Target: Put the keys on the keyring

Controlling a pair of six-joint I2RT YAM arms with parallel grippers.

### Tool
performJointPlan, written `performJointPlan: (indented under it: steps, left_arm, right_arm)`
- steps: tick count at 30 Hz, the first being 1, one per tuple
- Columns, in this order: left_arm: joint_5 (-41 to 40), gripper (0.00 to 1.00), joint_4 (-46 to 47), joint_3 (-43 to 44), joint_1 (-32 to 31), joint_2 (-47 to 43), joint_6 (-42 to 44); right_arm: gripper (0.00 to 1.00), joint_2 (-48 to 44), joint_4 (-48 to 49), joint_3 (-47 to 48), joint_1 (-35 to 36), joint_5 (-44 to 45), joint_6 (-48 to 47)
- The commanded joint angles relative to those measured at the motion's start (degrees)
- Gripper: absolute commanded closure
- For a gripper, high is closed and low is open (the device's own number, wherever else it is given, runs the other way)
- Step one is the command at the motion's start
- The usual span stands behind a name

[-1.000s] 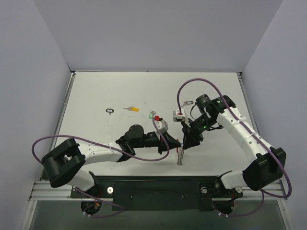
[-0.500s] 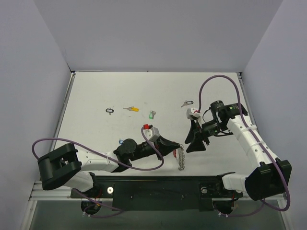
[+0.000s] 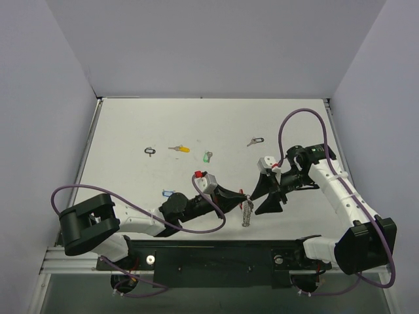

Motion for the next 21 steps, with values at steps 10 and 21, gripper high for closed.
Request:
performJointPlan:
  steps: [10,21]
  left_arm:
    - [-0.16,1.00,9.20,0.96,-0.91,-0.58,-0.70]
    - [-0.07,1.00,10.61,0.79,-0.91,-0.58,-0.70]
  right_arm:
    - [0.65,-0.58,-3.66,-0.07,-1.79,-5.13,-1.94]
    - [0.75,0.22,-2.16,-0.07,-1.79,-5.31,0.70]
